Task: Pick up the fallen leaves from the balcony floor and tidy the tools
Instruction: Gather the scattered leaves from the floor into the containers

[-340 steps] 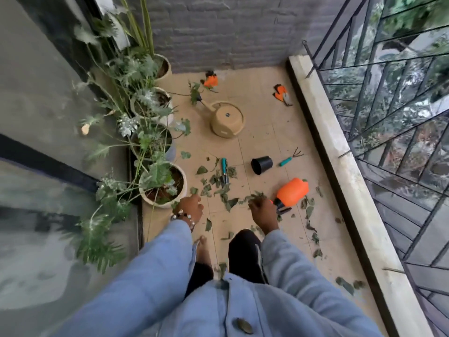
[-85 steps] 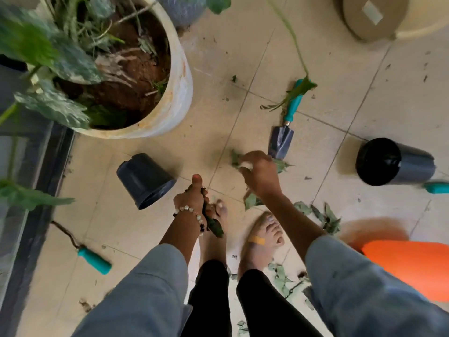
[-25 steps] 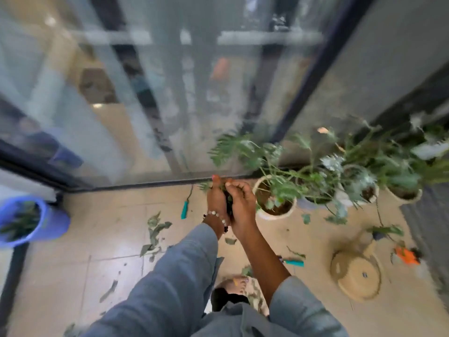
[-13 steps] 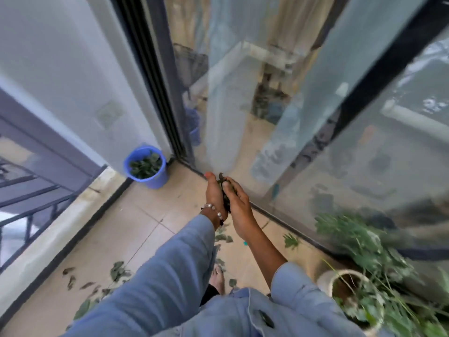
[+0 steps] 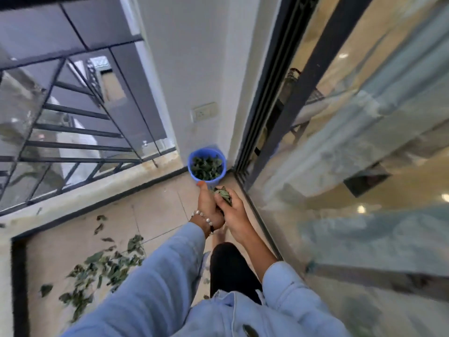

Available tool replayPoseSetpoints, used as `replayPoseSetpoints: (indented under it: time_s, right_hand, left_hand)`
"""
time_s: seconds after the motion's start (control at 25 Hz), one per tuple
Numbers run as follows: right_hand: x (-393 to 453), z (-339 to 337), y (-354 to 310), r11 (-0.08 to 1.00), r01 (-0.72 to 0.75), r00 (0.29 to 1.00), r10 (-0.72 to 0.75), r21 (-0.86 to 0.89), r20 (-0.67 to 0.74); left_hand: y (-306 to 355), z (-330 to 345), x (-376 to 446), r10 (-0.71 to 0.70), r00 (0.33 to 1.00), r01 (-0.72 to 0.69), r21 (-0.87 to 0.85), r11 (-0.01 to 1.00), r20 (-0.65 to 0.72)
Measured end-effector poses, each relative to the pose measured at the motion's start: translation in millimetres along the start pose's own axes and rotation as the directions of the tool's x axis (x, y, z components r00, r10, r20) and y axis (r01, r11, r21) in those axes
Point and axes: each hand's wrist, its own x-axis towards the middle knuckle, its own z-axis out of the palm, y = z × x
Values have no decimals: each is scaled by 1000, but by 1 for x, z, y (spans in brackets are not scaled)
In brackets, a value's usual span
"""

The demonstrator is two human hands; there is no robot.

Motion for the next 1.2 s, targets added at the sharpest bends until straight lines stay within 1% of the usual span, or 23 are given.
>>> replayPoseSetpoints:
  time_s: [0.04, 0.12, 0.2, 0.28, 0.36, 0.44, 0.48, 0.52, 0.6, 0.68, 0.76, 0.84, 0.92, 0.96, 1.0, 1.04, 1.08, 1.12, 1.16, 1.2]
  right_hand:
    - [25, 4, -4, 1000, -9, 1000, 9, -5, 1]
    - [70, 10, -15, 1000, -23, 1000, 23, -18, 11]
    - [128, 14, -30, 996, -82, 996, 82, -32, 17]
    - [174, 16, -44, 987, -161, 987, 161, 18, 10]
    - [219, 16, -56, 970, -238, 971, 237, 48, 29]
    - [270, 16, -54, 948, -317, 948, 316, 27, 32]
    - [292, 16, -50, 935, -354, 935, 354, -5, 24]
    - [313, 15, -43, 922, -386, 922, 387, -34, 11]
    - [347, 16, -26, 902, -429, 903, 428, -40, -39]
    - [378, 19, -7, 885, -464, 885, 460, -39, -71]
    - [415, 22, 28, 879, -476, 877, 472, -25, -93]
    - [456, 21, 69, 886, -463, 877, 452, -30, -163]
    - [497, 20, 110, 896, -438, 876, 406, -77, -260]
    - [513, 19, 124, 895, -427, 873, 370, -130, -318]
    - [529, 16, 140, 894, -401, 884, 320, -202, -341]
    - [541, 15, 154, 878, -378, 907, 289, -294, -306]
    - [549, 15, 165, 845, -362, 927, 283, -393, -246]
    - [554, 16, 172, 818, -359, 933, 301, -450, -196]
    - [558, 15, 183, 807, -377, 926, 337, -454, -170]
    - [555, 15, 187, 816, -395, 919, 357, -421, -169]
  left_hand:
    - [14, -1, 16, -5, 1000, 5, -7, 1000, -2]
    - [44, 5, 43, -23, 999, 25, -49, 999, 38]
    - [80, 22, 73, -24, 1000, 25, -69, 997, 20]
    - [109, 36, 105, -12, 996, 9, -34, 999, -83]
    - [136, 48, 136, 49, 976, -33, 75, 997, -212]
    - [160, 46, 172, 66, 939, -12, 160, 987, -337]
    - [167, 41, 188, 62, 928, 10, 191, 982, -368]
    - [171, 35, 203, 53, 921, 31, 208, 978, -387]
    - [174, 20, 230, 30, 908, 54, 189, 981, -418]
    - [175, 8, 255, 21, 914, 61, 187, 980, -406]
    - [175, -12, 297, 6, 911, 61, 150, 987, -412]
    - [176, -34, 343, 7, 907, 64, 155, 986, -420]
    - [173, -57, 386, -5, 895, 79, 147, 986, -447]
    - [171, -68, 401, -11, 889, 85, 140, 986, -458]
    - [170, -77, 411, -22, 883, 93, 129, 987, -468]
    - [168, -90, 421, -31, 877, 98, 115, 988, -479]
    - [166, -103, 429, -33, 868, 97, 105, 990, -495]
    - [164, -116, 435, -28, 862, 93, 104, 990, -506]
    - [163, -125, 437, -31, 859, 98, 105, 990, -510]
    - [162, -132, 435, -38, 858, 105, 103, 989, -512]
